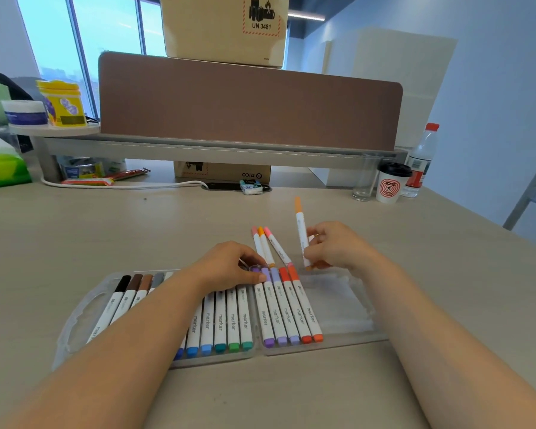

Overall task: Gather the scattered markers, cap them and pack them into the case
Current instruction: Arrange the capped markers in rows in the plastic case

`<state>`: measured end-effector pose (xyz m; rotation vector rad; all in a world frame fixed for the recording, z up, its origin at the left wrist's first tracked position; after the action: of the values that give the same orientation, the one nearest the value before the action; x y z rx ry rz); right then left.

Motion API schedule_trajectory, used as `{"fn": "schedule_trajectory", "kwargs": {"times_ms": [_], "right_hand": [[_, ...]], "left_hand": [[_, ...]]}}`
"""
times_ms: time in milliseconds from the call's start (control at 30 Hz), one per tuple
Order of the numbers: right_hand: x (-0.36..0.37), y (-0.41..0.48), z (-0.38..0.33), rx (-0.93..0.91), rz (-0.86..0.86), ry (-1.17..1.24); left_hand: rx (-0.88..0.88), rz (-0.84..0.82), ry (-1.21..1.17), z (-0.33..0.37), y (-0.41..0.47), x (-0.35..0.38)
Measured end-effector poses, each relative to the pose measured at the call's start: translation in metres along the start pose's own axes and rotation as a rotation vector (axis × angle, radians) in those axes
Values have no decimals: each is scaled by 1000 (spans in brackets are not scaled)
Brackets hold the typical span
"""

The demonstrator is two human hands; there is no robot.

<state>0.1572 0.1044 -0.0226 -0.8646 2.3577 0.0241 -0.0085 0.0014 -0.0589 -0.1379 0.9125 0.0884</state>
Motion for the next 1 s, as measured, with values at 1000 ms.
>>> {"fn": "schedule_trajectory", "kwargs": {"times_ms": [1000], "right_hand": [[5, -45, 35, 11, -236, -69]], "left_hand": [[-17, -3, 1, 0, 1, 0]]}}
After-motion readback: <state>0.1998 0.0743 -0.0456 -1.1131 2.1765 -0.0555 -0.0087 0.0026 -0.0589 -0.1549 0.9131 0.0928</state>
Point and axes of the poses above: each hand's wrist, its own y-axis towards the middle knuckle, its own x-axis out of the palm, z = x × y, the point moved 2 cm from there along y, towards the middle knuckle, and after that the axes turned 4 degrees about -z, right-handed, at the moved point
